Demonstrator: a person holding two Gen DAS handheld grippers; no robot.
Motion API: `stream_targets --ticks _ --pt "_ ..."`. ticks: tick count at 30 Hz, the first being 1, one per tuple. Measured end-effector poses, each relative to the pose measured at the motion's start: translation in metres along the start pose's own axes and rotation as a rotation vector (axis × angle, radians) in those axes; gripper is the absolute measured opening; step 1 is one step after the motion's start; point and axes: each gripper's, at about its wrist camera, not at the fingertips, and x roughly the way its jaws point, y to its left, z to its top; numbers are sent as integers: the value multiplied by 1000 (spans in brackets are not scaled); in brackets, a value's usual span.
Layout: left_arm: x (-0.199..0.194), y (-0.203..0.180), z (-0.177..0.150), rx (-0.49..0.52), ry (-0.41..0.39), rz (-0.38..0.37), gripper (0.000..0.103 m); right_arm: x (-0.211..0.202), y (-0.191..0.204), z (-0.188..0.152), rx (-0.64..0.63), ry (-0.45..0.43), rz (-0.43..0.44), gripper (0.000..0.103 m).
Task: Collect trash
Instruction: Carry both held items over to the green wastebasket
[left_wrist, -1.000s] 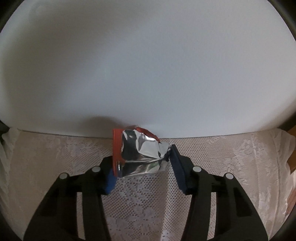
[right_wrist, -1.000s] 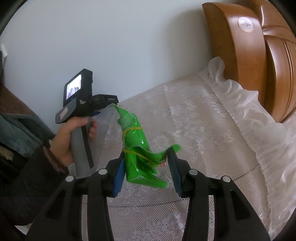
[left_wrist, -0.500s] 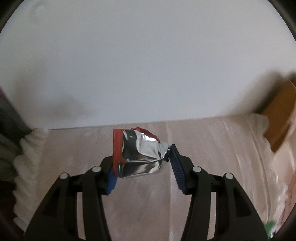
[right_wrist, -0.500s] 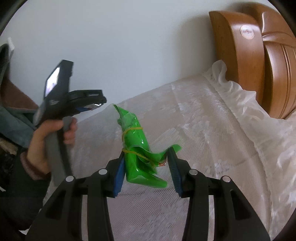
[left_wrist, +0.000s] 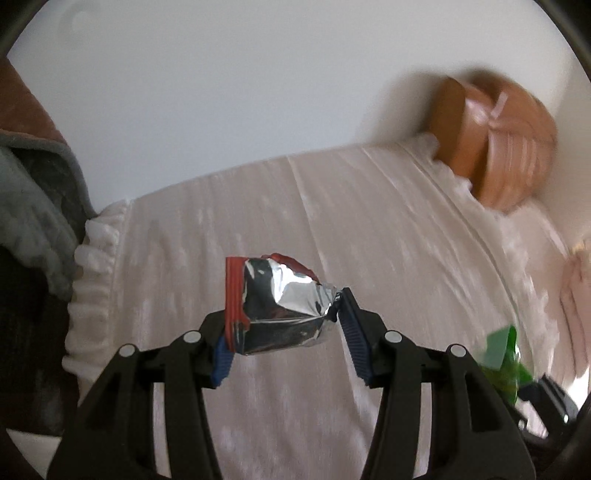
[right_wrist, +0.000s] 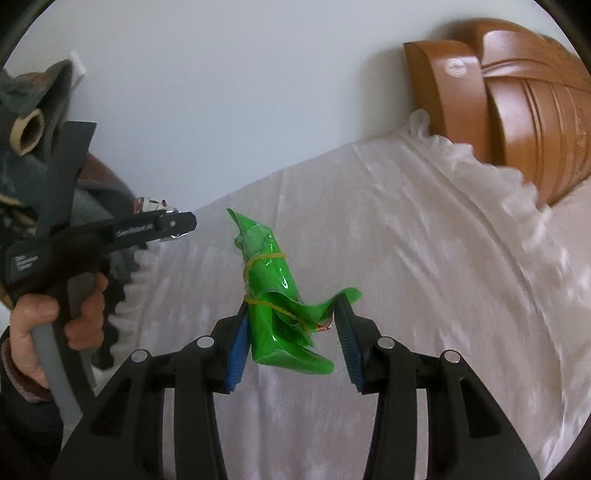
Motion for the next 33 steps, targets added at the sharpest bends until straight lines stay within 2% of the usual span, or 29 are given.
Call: stream_targets --ticks 5,9,17,22,25,29,32,33 --pt "-12 -3 -44 68 28 -49 50 -28 -1 -38 47 -5 -33 44" --pt "-23 -24 -62 131 25 -83 50 -52 -6 -62 91 -18 -69 44" --pt "-47 -92 -86 278 24 -208 50 -108 -29 -105 174 -82 -181 44" --pt "-66 -150 -111 425 28 -321 50 -149 -63 -152 291 -95 -330 44" --pt "-78 -182 -128 505 38 -395 50 -164 -89 -186 364 -71 -448 44" --pt "-91 -216 -148 594 44 -446 50 -167 -141 -242 514 -5 -569 44" --pt "-97 -234 -160 642 44 -457 50 -159 -164 -265 567 35 -609 46" --pt "-98 -240 -165 659 47 -460 50 -152 -178 -279 602 73 -611 47"
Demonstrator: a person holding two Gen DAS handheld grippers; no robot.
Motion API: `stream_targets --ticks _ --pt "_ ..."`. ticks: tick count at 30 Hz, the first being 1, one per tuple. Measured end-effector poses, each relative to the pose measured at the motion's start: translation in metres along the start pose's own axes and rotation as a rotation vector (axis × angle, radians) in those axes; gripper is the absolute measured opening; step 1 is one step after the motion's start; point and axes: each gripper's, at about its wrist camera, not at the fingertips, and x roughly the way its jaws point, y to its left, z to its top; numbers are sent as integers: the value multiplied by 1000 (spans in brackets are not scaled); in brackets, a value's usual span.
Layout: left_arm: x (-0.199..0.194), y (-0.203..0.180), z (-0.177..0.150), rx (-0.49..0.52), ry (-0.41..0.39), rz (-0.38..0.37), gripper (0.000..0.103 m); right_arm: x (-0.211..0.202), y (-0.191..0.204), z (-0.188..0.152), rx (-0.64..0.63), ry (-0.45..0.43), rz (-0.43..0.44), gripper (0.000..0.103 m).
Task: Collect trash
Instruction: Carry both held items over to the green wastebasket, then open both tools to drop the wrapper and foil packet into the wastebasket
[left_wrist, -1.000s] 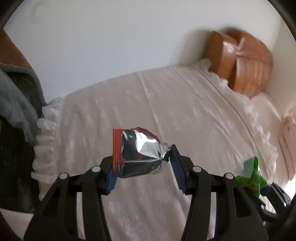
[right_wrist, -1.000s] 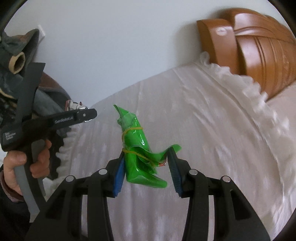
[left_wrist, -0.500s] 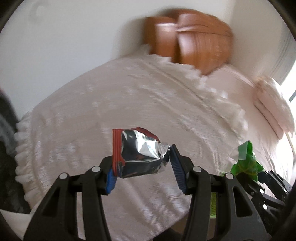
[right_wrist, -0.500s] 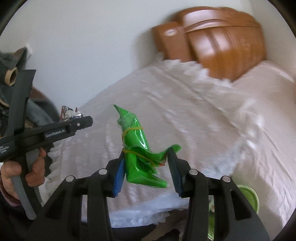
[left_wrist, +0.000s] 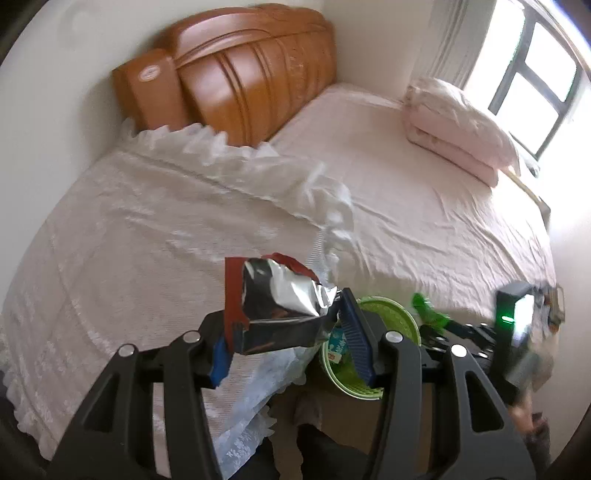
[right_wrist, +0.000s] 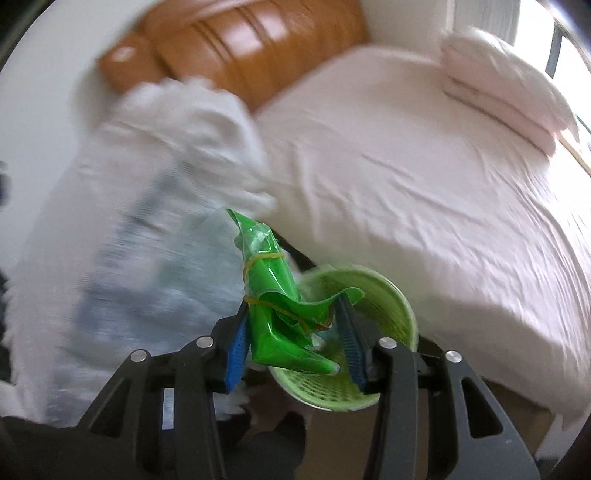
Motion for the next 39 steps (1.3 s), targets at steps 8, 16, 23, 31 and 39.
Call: stream_targets --ticks 8,16,23,31,39 --pt "11 -31 -2 49 30 -12 50 36 -30 -14 40 60 -63 82" --pt "27 -72 -3 118 69 -49 50 -11 -72 -14 142 -38 -147 96" --pt "65 -129 -10 206 169 -135 50 -65 -106 -21 214 -123 -193 100" --pt "108 -182 -21 283 267 -181 58 -88 -133 -32 262 -135 -206 100" --pt "112 -190 -26 311 281 -181 84 -89 -141 -36 281 -115 -200 100"
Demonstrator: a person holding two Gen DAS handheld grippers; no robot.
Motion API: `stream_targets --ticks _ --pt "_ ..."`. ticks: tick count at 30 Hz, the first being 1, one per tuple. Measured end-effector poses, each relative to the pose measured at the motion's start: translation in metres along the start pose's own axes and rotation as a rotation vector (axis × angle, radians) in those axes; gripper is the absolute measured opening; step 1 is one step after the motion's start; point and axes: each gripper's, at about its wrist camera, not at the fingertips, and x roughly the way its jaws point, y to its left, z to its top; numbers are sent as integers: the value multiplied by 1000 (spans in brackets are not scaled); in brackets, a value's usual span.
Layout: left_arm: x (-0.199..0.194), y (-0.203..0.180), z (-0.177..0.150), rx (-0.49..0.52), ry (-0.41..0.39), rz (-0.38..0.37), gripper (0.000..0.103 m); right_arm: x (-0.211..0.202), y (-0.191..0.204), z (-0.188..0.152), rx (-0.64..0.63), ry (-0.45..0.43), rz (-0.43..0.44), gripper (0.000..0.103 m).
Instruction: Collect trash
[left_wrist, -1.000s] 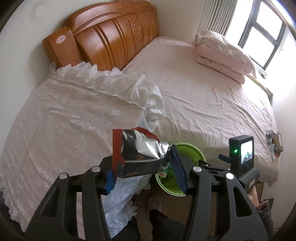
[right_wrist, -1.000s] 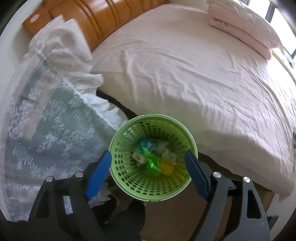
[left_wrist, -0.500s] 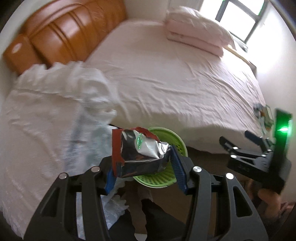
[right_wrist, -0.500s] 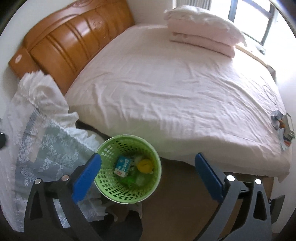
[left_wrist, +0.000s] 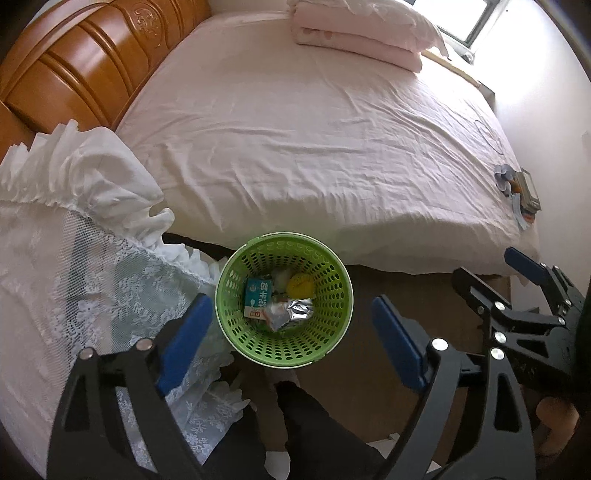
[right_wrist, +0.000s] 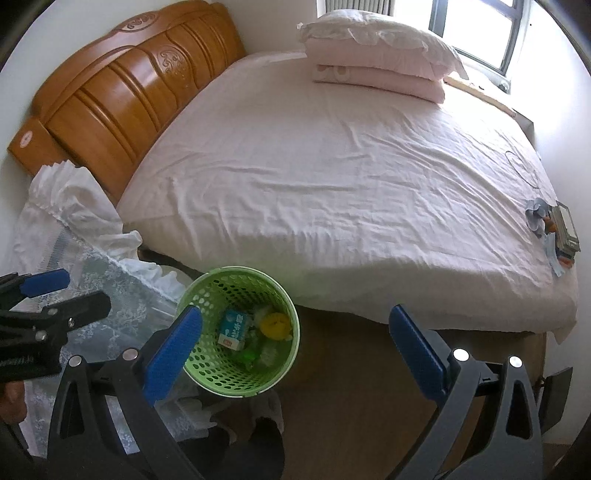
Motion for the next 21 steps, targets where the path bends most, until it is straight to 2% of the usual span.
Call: stream_targets --ticks 4,12,18,21 --pt "-5 3 -1 -10 -14 28 84 1 7 -6 -6 -5 10 100" --pt "-49 31 -13 -65 -117 80 84 -7 42 -3 -70 -32 57 100" --pt "-98 80 -31 -161 -227 178 84 -10 80 9 -127 -23 127 100" --pt "-118 109 -42 -228 -258 222 84 -12 111 18 -180 -27 178 100"
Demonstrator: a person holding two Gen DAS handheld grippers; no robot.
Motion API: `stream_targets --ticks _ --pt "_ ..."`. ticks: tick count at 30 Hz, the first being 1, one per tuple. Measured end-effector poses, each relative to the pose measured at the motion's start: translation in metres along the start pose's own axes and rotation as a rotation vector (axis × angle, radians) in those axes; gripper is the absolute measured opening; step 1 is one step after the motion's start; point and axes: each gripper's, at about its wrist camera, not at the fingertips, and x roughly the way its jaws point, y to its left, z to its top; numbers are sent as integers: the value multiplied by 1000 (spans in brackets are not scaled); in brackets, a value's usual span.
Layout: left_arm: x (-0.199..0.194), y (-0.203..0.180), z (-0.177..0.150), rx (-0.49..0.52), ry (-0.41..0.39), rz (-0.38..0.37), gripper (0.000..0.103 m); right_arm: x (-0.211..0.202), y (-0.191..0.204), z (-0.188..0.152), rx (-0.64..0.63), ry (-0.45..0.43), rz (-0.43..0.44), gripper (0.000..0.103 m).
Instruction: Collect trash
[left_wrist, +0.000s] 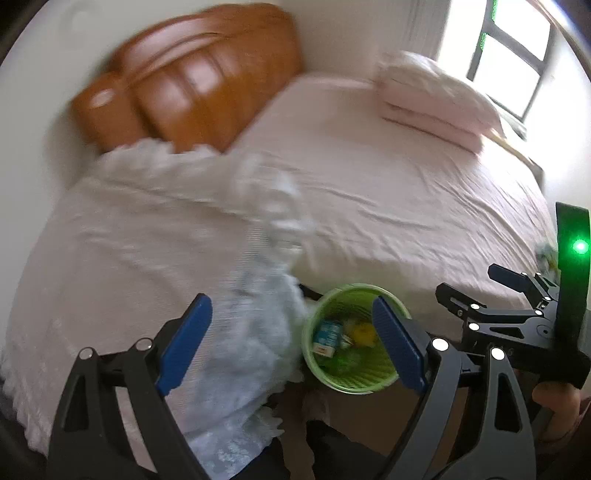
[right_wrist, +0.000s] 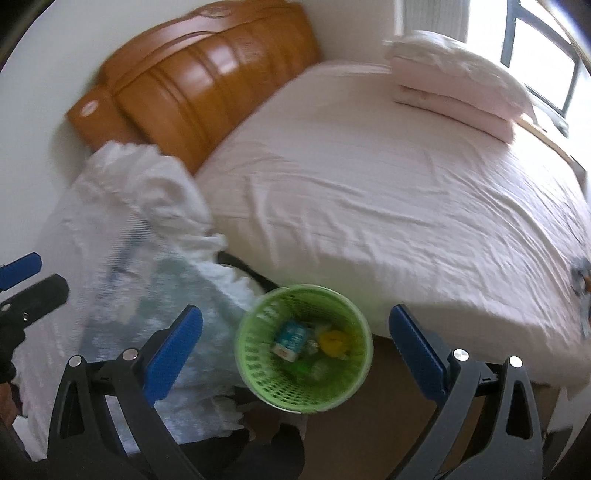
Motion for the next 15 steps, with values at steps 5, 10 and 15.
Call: stream_targets --ticks 5,10,15 --pt "-40 81 -4 -162 -74 118 84 3 75 27 -125 -29 99 100" --pt "-83 154 -15 -295 -151 256 84 -6 173 50 -277 -78 218 100" --pt "-122 214 -32 -434 -211 356 84 -25 257 65 -405 -124 324 100"
